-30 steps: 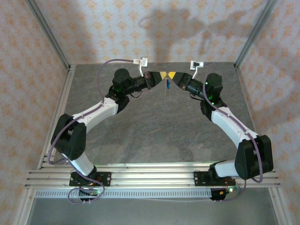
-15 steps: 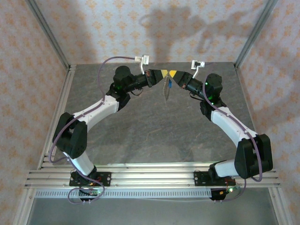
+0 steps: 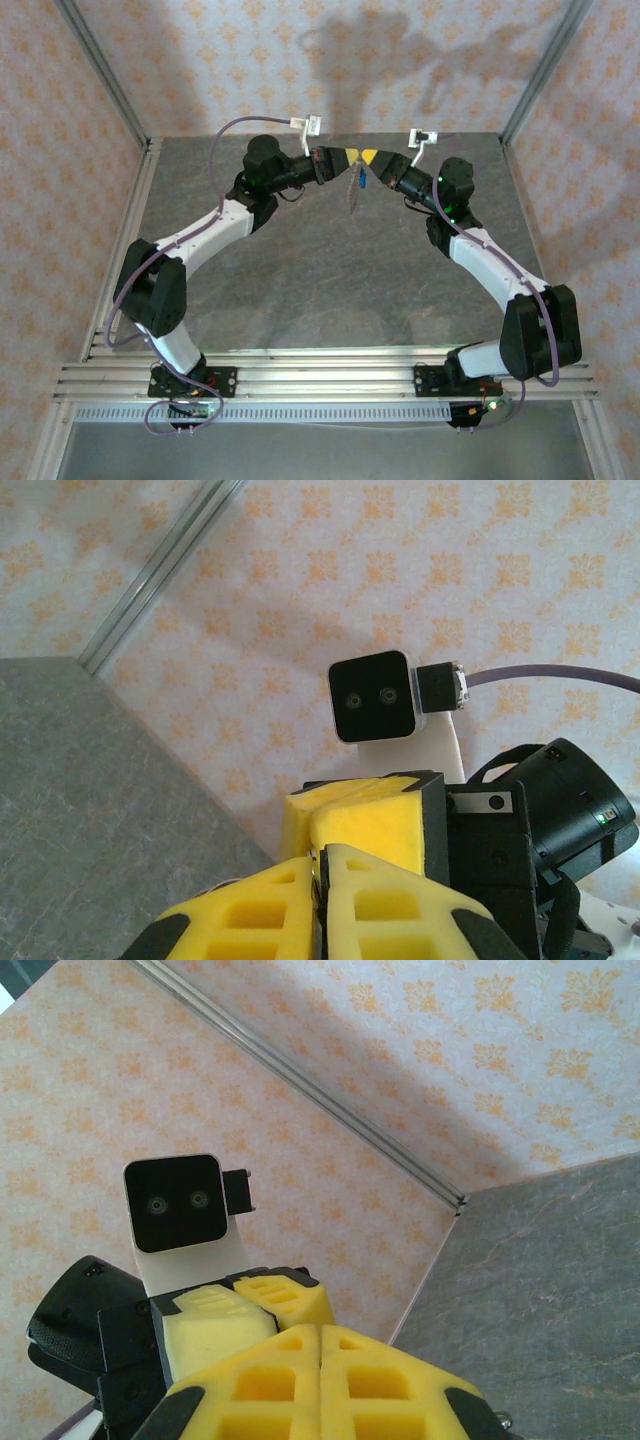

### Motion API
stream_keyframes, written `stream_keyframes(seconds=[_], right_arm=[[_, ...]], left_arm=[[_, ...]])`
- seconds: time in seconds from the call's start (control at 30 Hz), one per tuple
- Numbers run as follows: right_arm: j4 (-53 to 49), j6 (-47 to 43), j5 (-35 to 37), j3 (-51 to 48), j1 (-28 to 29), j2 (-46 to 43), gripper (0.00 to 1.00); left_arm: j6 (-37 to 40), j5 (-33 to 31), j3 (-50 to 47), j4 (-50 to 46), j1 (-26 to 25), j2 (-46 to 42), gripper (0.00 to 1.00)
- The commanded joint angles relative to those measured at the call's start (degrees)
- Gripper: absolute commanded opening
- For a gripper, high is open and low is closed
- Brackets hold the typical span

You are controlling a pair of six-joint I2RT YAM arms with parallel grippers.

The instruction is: Put the keys on the keyring

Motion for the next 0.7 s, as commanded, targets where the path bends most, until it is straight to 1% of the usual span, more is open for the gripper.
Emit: stream_keyframes(seconds=[0.0, 0.17, 0.23, 0.3, 0.37, 0.5, 0.6, 0.63, 0.67], right_arm=[[4.1, 0.8, -1.4, 0.0, 1.2, 0.5, 0.0], [4.6, 1.0, -1.6, 0.0, 1.2, 0.5, 0.0], [4.6, 1.1, -1.7, 0.0, 1.2, 0.4, 0.0], [4.4, 1.0, -1.6, -0.1, 1.2, 0.3, 0.0], [4.3, 0.9, -1.6, -0.2, 1.2, 0.2, 0.0], [3.3, 0.4, -1.1, -0.2, 1.2, 0.0, 0.0], [-0.2, -0.4, 0.7, 0.2, 0.3, -1.4, 0.0], [-1.1, -0.3, 1.6, -0.1, -0.5, -2.4, 0.04], [-1.6, -0.2, 2.3, -0.5, -1.1, -3.3, 0.11]], left_arm=[[1.8, 5.8, 2.1, -1.1, -2.0, 1.0, 0.13], [3.0, 5.9, 2.9, -3.0, -2.2, 1.4, 0.14], [3.1, 5.8, 2.9, -2.9, -2.2, 1.4, 0.08], [3.1, 5.5, 2.8, -3.0, -2.2, 1.4, 0.06], [3.1, 5.3, 2.9, -2.9, -2.3, 1.4, 0.0], [3.0, 4.1, 2.4, -2.3, -2.3, 1.0, 0.0], [2.9, 2.3, 1.2, -1.3, -2.2, 0.2, 0.0], [2.6, 1.7, 0.7, -0.5, -2.1, -0.2, 0.0], [2.4, 1.2, 0.2, 0.2, -2.1, -0.6, 0.0]])
